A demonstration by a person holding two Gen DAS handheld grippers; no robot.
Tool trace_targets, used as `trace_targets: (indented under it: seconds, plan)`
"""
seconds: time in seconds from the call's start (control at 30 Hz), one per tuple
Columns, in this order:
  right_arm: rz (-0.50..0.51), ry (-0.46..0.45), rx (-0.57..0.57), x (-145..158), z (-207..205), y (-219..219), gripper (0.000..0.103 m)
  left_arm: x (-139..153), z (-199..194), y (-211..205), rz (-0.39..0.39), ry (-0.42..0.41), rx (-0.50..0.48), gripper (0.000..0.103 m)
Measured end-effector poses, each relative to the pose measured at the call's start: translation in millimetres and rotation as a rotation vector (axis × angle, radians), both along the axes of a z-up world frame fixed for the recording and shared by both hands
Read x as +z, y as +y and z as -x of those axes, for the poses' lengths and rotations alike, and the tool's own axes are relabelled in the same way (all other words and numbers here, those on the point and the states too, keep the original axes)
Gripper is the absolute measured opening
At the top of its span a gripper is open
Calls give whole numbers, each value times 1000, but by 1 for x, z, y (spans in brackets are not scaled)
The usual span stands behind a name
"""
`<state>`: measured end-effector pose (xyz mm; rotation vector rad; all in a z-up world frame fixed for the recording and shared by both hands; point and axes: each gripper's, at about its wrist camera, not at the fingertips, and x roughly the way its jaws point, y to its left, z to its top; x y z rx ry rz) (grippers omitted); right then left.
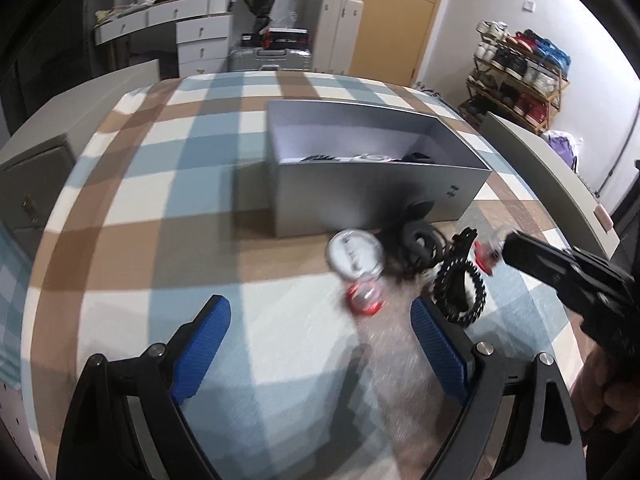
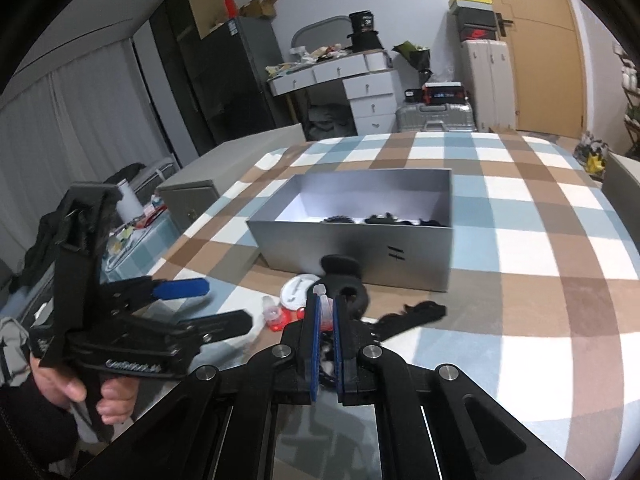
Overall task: Organize jewelry
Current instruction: 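Close the left gripper on one red-and-white item while the right closes on another, then lift both held red-and-white items and carry them over the grey box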
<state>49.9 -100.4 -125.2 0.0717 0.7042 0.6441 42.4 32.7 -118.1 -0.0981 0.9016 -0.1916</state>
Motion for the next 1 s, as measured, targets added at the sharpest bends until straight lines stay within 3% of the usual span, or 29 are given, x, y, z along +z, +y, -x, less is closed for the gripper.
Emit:
trace_targets:
  seconds: [0.13,0.23,0.4,0.47,0.6,1.0]
  plan:
    - [-16,5,-11,-3,4,-11,5,-4,-10,-9,-5,10,-28,87]
    - [-15,-12,-28,-2,8,-17,5,-6,-14,-12,-16,22,-42,71]
    - [-36,1,-45,-5,6,-27,5,-10,-17,-15,-43,57,-46,29]
    - [-42,2,-48,-5,6,-29,5,-10,-17,-18,-19,72,-78,14]
    - [-49,-4,-51,-3,8,-31,5,-7,-12,-23,-47,55,-94,13]
    - [-76,-9,-57,5,12,-35,5,5,-2,-18,-36,39,-87,13]
